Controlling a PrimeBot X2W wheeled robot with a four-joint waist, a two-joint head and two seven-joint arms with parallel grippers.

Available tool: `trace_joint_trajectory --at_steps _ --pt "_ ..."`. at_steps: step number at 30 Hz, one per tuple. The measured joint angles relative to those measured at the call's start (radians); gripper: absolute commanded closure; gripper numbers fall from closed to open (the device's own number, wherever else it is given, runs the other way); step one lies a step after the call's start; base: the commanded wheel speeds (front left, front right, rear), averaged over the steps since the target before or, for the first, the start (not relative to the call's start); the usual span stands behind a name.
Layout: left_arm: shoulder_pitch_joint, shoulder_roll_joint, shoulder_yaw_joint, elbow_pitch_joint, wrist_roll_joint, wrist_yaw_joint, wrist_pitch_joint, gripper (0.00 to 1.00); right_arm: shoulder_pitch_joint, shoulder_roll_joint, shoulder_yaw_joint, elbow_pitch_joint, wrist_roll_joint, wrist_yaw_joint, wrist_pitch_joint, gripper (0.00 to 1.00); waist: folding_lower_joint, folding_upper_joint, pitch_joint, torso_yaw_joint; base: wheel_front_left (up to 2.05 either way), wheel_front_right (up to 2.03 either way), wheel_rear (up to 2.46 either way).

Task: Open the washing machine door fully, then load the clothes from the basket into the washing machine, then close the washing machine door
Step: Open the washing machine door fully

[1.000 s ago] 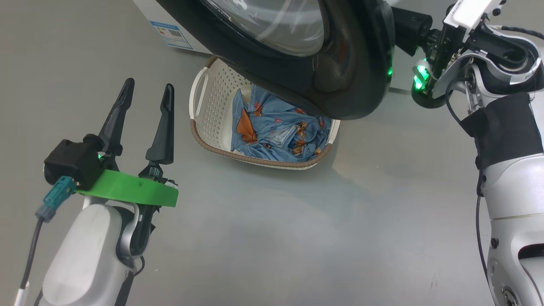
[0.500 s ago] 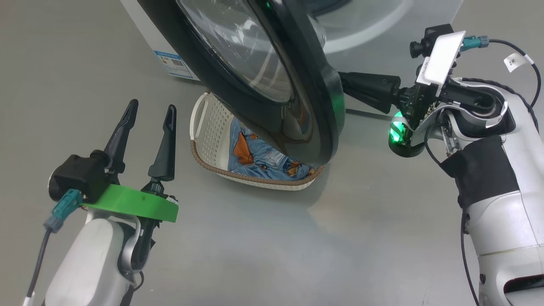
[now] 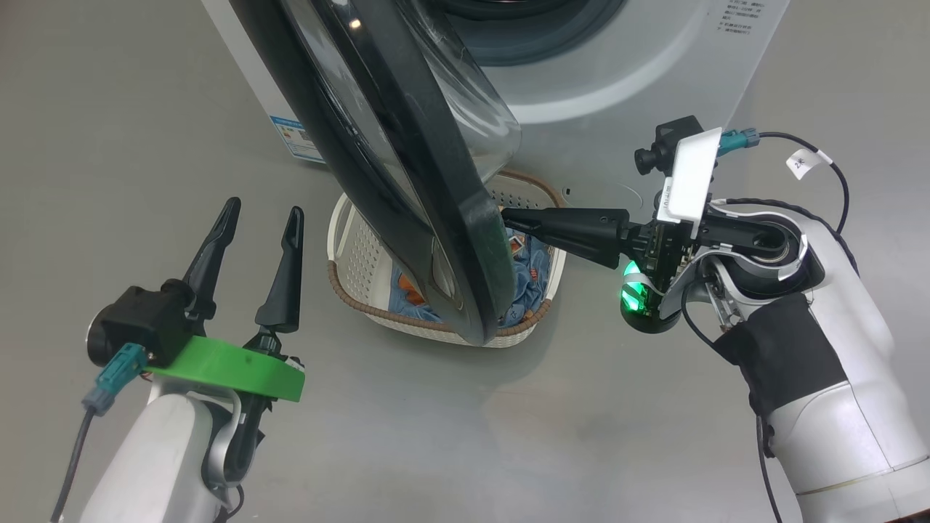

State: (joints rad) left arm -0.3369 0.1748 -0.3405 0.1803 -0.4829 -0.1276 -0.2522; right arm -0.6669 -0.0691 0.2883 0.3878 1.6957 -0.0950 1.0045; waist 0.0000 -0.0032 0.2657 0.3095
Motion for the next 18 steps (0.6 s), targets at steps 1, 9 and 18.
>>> trace_joint_trajectory --at_steps 1,9,18 --pt "0.000 0.000 0.000 0.000 0.000 0.000 0.000 0.00 0.002 0.001 0.010 -0.007 0.010 0.000 -0.007 1.00 0.0000 0.0000 -0.001 0.000 0.00 0.00 0.00" --pt "0.000 -0.001 -0.015 -0.001 0.000 0.000 0.000 0.00 0.025 -0.002 0.089 -0.053 0.091 0.001 -0.049 1.00 0.0000 0.0000 -0.005 0.007 0.00 0.00 0.00" --pt "0.006 -0.002 -0.019 0.005 0.000 0.000 0.000 0.00 0.064 -0.001 0.196 -0.084 0.140 0.006 -0.111 1.00 0.0000 0.0000 -0.025 0.026 0.00 0.00 0.00"
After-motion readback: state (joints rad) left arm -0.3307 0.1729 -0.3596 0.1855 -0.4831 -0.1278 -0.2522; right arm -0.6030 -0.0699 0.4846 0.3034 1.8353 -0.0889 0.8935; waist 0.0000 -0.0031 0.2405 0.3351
